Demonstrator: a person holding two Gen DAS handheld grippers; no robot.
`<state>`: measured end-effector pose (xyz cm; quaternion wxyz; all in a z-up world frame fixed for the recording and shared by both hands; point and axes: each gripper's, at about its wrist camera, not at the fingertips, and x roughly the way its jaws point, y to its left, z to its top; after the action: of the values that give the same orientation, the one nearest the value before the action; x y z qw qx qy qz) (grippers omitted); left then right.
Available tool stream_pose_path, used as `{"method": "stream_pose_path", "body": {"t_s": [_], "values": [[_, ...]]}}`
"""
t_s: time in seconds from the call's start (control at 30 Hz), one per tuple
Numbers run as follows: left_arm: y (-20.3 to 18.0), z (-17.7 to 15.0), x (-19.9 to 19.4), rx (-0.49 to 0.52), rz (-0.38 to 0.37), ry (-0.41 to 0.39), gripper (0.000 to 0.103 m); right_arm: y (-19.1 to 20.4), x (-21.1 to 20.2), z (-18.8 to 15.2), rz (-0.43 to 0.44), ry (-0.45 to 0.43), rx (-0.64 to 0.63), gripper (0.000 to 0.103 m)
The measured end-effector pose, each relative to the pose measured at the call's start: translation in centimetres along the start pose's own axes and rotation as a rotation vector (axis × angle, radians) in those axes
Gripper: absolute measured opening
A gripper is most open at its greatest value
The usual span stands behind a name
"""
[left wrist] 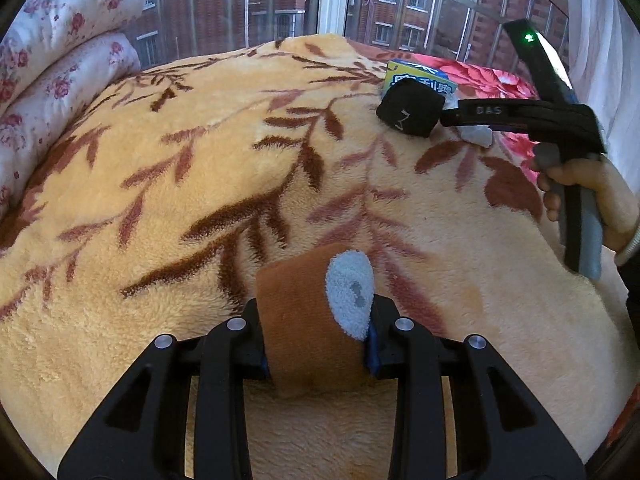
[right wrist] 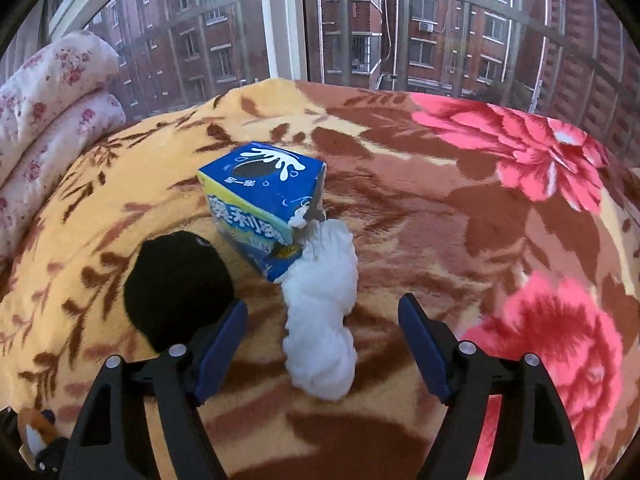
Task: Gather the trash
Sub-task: 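Grasp the brown cup with the left tool while the right tool grasps the crumpled white tissue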
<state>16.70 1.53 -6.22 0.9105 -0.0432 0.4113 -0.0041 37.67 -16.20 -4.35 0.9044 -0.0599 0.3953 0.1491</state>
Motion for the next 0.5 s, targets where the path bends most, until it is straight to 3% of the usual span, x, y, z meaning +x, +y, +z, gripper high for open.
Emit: {"method": "stream_pose_path", "body": {"t_s": [0.23,0.3,0.5], "values": [[0.1,0.0,0.1,-0.009,-0.010,0.000,0.032,-0.5,1.6,0.7,-0.014,0.021,0.000,0.051],[0.1,0.0,0.1,-0.011,-0.012,-0.001,0.032,-0.5,1.8,0.7,-0.004,0.027,0.005,0.038],[0.2,0.0,0.1,-0.009,-0.004,-0.006,0.032,-0.2,1.0,0.1,-0.005,0.019,0.026,0.035]]}}
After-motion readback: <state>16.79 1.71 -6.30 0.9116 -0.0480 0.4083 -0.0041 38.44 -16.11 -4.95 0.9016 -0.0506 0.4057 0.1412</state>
